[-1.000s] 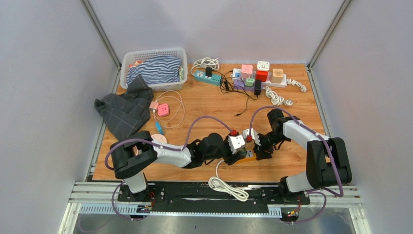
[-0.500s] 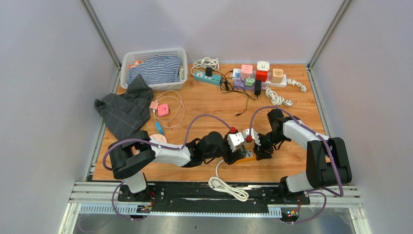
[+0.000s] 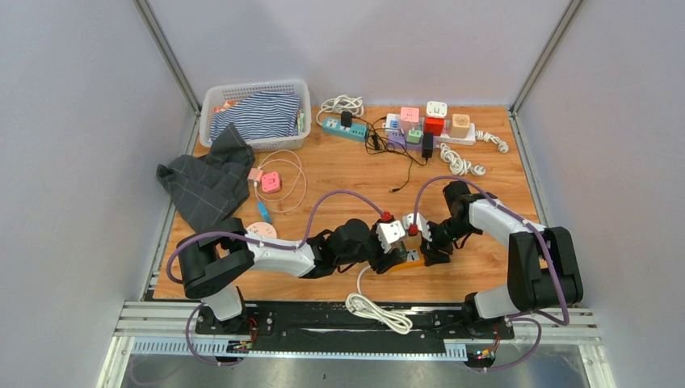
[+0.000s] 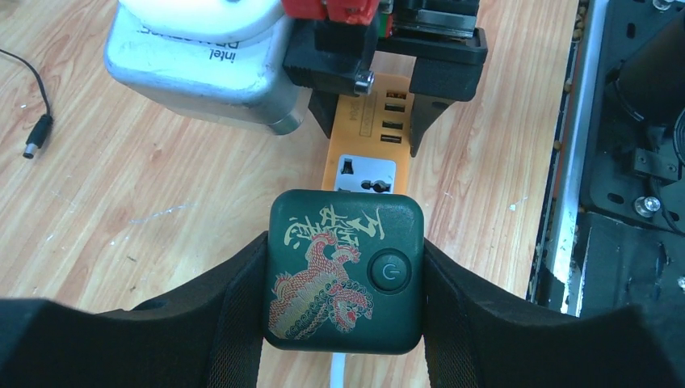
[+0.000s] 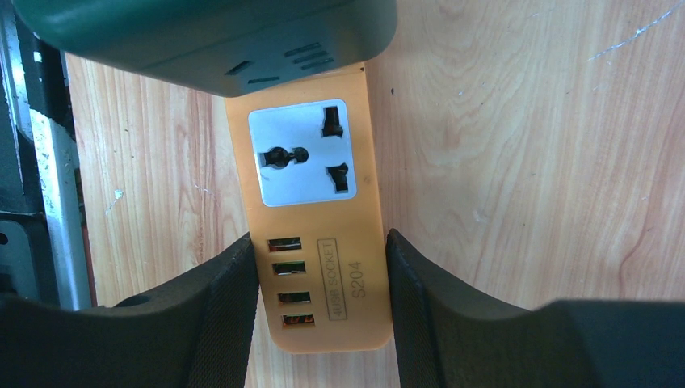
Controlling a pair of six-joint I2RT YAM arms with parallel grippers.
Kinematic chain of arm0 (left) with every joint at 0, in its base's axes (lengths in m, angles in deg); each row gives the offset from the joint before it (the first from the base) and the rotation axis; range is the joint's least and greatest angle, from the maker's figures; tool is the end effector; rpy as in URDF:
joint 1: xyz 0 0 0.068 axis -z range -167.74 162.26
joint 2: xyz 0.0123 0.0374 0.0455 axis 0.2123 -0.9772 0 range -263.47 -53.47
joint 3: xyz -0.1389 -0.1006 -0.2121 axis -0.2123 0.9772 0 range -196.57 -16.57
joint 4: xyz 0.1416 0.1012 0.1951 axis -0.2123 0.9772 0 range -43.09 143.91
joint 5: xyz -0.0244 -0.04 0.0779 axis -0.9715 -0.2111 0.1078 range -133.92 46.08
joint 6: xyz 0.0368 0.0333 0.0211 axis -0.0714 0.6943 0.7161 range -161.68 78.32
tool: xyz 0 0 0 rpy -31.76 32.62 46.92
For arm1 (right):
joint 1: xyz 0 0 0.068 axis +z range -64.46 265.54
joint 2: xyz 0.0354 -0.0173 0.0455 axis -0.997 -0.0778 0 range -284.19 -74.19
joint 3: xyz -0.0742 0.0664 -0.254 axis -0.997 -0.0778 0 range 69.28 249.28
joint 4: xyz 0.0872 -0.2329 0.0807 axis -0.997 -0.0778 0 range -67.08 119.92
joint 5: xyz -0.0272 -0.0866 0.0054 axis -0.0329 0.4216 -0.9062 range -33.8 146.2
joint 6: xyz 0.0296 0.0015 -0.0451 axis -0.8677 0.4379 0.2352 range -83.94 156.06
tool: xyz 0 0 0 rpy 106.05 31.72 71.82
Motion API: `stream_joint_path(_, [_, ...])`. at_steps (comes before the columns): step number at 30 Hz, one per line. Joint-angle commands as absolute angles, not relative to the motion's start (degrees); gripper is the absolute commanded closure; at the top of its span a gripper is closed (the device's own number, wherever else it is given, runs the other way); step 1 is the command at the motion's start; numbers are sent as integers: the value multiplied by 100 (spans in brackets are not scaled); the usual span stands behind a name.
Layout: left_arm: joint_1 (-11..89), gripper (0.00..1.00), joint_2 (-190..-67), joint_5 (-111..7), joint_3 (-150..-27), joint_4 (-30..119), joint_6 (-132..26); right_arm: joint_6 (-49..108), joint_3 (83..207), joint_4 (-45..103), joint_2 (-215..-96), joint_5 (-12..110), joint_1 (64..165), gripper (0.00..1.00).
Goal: Pull the plug off the socket
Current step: Remove the plug from the socket.
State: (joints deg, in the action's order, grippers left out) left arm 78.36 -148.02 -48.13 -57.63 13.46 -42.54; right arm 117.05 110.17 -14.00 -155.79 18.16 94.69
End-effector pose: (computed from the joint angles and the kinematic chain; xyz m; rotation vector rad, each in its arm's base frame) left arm 0.1345 -0.3098 0.1780 1.1296 1.6686 -0.8393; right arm 0.2096 0.0561 0.1587 -1.8722 1.8081 0.6551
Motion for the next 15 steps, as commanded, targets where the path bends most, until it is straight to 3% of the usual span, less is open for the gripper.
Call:
stream_joint_path(1, [7901, 100, -14372, -4235, -5785, 1450, -4294, 11257, 10804, -1429, -15812, 2808, 9332, 100])
stream_joint_path(6, [8108, 100, -14426, -3584, -5621, 1456, -3612, 11253, 10804, -1429, -15812, 2809, 9336, 100])
stream_joint_path(15, [8151, 100, -14418, -3440, -5668, 1448, -3697, 11254, 10803, -1429, -15812, 2808, 9335, 100])
